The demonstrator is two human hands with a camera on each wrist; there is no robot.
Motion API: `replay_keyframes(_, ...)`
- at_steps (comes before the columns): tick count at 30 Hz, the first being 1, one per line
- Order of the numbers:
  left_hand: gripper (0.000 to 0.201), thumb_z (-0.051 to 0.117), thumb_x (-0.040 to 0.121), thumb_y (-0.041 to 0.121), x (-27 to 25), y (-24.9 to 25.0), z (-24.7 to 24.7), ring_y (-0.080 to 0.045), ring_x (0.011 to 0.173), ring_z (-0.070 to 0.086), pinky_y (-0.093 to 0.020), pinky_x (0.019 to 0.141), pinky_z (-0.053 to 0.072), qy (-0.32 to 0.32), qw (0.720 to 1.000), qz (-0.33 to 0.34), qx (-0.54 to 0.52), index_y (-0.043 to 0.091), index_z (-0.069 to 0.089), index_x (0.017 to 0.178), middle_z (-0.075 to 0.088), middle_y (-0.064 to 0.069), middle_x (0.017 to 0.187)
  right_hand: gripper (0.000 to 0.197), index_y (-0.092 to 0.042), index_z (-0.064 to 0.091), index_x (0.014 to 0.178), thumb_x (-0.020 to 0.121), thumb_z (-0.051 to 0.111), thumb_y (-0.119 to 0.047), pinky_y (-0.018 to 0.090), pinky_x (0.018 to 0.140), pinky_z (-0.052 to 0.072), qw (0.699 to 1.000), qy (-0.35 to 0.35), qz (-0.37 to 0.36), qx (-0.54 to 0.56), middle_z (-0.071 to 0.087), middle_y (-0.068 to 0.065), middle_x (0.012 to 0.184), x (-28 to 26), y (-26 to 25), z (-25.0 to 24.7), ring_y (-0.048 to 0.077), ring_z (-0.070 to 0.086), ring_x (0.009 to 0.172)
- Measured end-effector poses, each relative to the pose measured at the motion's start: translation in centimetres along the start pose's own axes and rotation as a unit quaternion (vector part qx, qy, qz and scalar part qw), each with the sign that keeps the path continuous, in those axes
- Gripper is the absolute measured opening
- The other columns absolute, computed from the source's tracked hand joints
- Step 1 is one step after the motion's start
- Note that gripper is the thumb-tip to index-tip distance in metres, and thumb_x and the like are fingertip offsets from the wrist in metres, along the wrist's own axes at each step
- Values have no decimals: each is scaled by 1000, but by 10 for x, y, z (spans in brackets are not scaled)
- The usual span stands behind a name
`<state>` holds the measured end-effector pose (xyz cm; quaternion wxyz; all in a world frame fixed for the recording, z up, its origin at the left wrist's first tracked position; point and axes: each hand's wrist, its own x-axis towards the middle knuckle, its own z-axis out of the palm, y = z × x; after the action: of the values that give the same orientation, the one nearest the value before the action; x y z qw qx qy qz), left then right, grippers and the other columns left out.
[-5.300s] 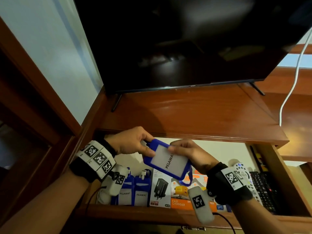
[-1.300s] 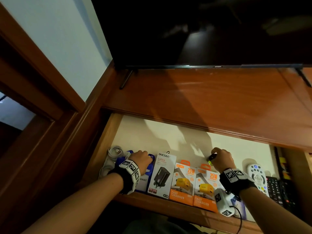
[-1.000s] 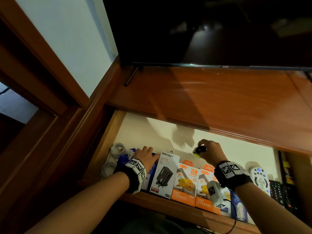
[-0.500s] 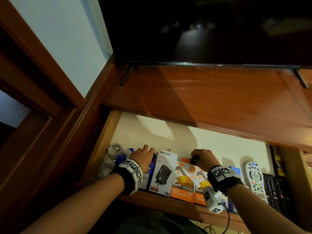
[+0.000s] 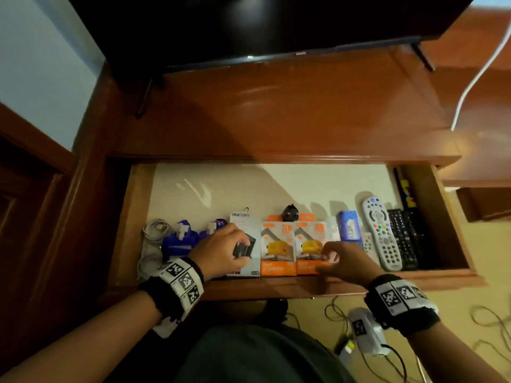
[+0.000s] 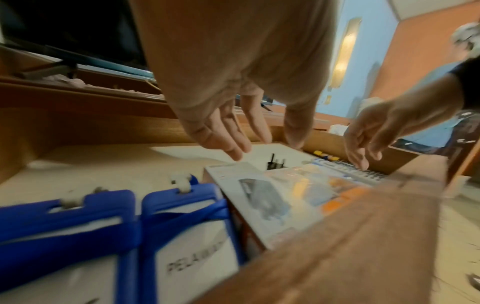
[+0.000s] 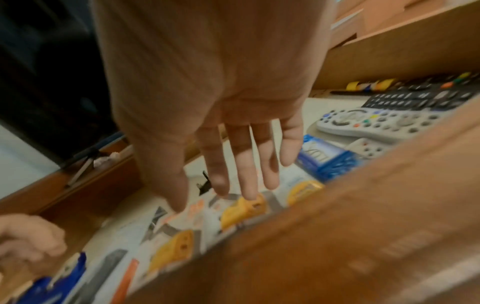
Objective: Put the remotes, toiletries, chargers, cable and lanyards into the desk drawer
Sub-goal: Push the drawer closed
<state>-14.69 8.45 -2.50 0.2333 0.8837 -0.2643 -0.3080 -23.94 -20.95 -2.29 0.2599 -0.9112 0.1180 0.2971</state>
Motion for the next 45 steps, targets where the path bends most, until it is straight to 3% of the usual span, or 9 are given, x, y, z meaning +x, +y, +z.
replay_keyframes(4,49,67,73,59,4,30,23,-9,110,45,-31,91,44,-142,985,27,92,35,50,112,43,12,121,50,-34,49,98,61,78,-49,36,87,46,988,-77,25,-128,47,-11,101,-19,27,17,14,49,95)
replay_keyframes(9,70,73,66,59,23,58,48,-19,108,50,-35,88,45,-214,947,52,236,23,46,120,46,3,124,52,-26,52,106,62,80,-32,36,84,43,982,-39,-2,-187,51,-5,112,-17,43,18,20,50,106)
replay_keyframes(14,65,73,71,47,28,73,56,-25,109,53,-38,92,46,-208,932,75,288,17,47,122,52,-6,123,22,-25,60,86,68,73,-26,32,70,54,982,-8,-72,-176,59,-9,92,-15,48,15,16,60,87)
replay_keyframes(20,51,74,71,42,38,71,43,-19,100,56,-33,88,49,-173,951,43,253,14,60,111,60,-3,112,12,-24,65,86,76,70,-26,27,78,55,984,11,-107,-139,62,-10,91,-1,50,0,11,60,87)
replay_keyframes(26,38,74,70,41,69,63,8,-13,100,57,-32,89,49,-67,975,-2,211,26,59,102,58,8,106,26,-23,62,98,74,71,-26,42,95,47,983,87,-102,-125,58,-4,105,39,36,-30,17,51,103)
replay_keyframes(29,79,77,62,54,85,56,-10,-21,130,33,-40,109,30,9,965,-6,261,28,42,128,33,1,138,86,-31,29,141,69,74,-41,55,112,25,975,121,-84,-166,24,8,146,59,24,-44,31,21,136)
replay_keyframes(33,139,76,44,72,111,47,-39,-30,141,-25,-48,114,-4,78,951,-29,298,31,-12,144,-32,-3,152,115,-38,-18,146,72,69,-52,59,106,-5,963,159,-95,-194,-35,6,152,83,8,-67,33,-33,137)
replay_keyframes(38,153,74,41,77,153,31,-66,-33,137,-34,-49,114,-9,89,945,-38,312,26,-30,142,-46,-6,145,124,-34,-31,142,72,69,-56,60,112,2,951,169,-61,-250,-40,6,149,122,-3,-98,33,-31,139)
replay_keyframes(45,139,75,48,71,198,12,-99,-29,141,-27,-45,116,-2,86,952,-4,292,35,-17,146,-37,0,151,122,-45,-16,145,65,77,-42,58,107,21,946,184,-62,-258,-20,6,158,170,-13,-125,34,-10,145)
